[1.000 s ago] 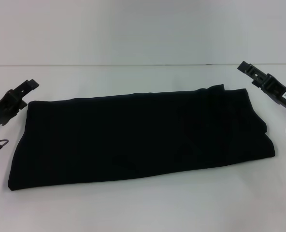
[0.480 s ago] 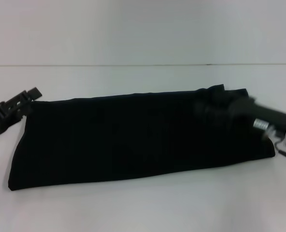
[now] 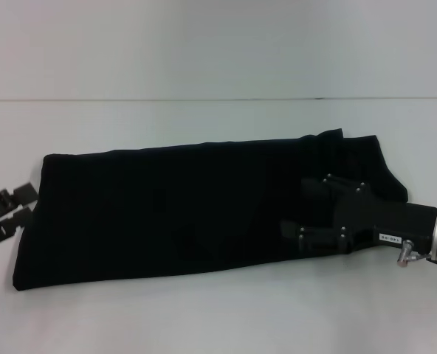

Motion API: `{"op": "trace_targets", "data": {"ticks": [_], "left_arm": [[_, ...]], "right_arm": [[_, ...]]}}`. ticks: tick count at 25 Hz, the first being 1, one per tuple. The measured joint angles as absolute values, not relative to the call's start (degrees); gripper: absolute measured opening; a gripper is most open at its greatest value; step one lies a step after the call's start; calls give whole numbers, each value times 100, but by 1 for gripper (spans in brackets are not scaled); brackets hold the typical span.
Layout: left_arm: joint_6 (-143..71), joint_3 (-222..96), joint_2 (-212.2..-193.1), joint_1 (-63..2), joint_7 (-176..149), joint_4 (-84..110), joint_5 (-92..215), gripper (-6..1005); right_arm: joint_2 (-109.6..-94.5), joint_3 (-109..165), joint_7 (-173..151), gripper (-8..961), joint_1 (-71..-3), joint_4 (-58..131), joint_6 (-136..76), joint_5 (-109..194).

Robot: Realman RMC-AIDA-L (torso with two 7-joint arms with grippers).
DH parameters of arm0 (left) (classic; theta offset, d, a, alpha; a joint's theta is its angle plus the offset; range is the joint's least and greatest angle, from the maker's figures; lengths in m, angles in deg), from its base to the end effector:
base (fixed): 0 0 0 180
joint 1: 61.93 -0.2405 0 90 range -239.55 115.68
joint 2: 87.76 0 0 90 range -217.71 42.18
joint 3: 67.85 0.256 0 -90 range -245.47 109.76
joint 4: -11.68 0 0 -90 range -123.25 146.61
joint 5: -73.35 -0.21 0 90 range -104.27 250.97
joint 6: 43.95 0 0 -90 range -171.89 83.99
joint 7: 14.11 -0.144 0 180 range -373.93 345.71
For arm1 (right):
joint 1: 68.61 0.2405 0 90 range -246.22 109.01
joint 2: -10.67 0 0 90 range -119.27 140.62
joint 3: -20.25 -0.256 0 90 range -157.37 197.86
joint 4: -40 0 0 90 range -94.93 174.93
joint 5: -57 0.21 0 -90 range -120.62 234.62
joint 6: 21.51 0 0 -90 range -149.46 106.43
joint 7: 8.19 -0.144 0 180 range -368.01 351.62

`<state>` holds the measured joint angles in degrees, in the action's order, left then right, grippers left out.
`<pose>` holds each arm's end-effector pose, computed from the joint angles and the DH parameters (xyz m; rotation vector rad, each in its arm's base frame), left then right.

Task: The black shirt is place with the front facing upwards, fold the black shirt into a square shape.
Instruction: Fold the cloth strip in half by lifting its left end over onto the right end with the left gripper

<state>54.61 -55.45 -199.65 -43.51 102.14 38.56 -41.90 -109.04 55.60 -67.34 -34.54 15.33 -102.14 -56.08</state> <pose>-0.3567 0.2584 0.0746 -1.9154 -1.7784 -1.2544 0.2633 0.3394 -0.0355 -2.6513 0.3938 0.6925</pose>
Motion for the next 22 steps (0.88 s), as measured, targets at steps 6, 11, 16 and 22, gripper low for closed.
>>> {"op": "trace_targets", "data": {"ticks": [6, 11, 16, 22], "left_arm": [[5578, -5509, -19944, -4388, 10796, 3869, -5023, 875], [5668, -5568, -19973, -4516, 11213, 3950, -5227, 875], [5625, -5573, -20026, -4705, 11752, 4166, -5258, 875], [5071, -5565, -20047, -4780, 12121, 4284, -5437, 874]], "right_arm": [[-10921, 5643, -6689, 946, -3420, 1566, -10190, -5607], [-10936, 5621, -6702, 946, -3417, 1586, -10135, -5577], [-10948, 5589, -6686, 947, -3403, 1655, -9921, -5560], [-10951, 5587, -6677, 947, -3381, 1734, -9717, -5558]]}}
